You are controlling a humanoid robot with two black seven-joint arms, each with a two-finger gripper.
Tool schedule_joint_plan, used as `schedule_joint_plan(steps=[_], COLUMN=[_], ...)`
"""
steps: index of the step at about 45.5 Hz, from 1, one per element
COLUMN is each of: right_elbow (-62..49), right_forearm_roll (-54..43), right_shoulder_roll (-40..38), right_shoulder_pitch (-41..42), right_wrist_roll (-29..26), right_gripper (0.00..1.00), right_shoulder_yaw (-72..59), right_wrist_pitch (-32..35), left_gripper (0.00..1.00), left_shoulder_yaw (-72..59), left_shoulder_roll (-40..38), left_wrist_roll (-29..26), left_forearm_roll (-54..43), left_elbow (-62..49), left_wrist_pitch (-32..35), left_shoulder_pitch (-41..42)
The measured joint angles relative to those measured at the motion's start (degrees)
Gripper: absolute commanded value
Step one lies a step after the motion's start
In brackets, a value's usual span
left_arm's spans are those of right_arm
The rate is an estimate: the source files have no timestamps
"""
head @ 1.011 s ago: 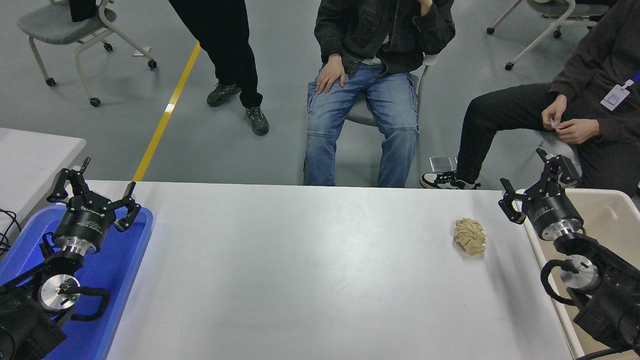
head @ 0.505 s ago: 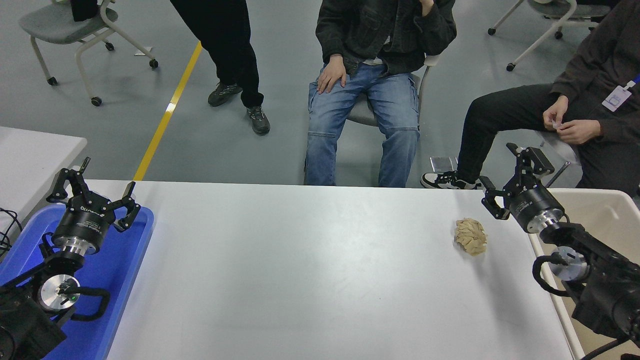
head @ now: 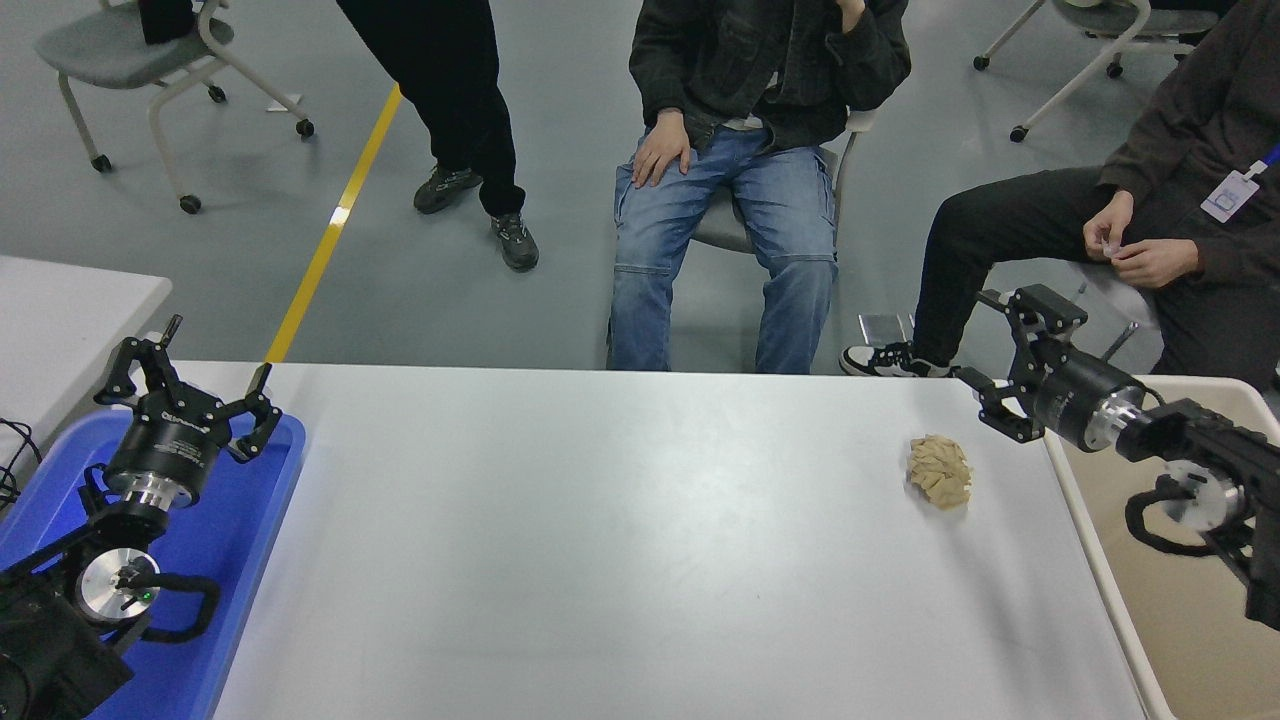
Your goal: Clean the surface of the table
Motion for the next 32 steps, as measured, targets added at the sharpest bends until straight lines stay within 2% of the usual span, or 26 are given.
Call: schedule_joint_plan(steps=[11,32], right_elbow=[9.4,13.9], right_forearm_roll=[-12.2,-23.9], right_shoulder_roll=[-3.1,-2.6], right_shoulder_pitch=[1.7,6.4], right_wrist_roll=[-10.4,-18.7], right_gripper=[0.99,1.0], right_shoulder_yaw=[-1.1,-6.4], right_wrist_pitch=[-5.5,-9.0], left_gripper=[1.0,1.0], left_shoulder_yaw=[0.0,0.0], left_shoulder_roll=[0.0,0.0], left_wrist_roll=[0.0,0.0], left_forearm_roll=[0.0,0.0], left_elbow=[0.0,0.0], left_wrist_pitch=[0.0,0.0], left_shoulder_pitch=[0.0,0.0])
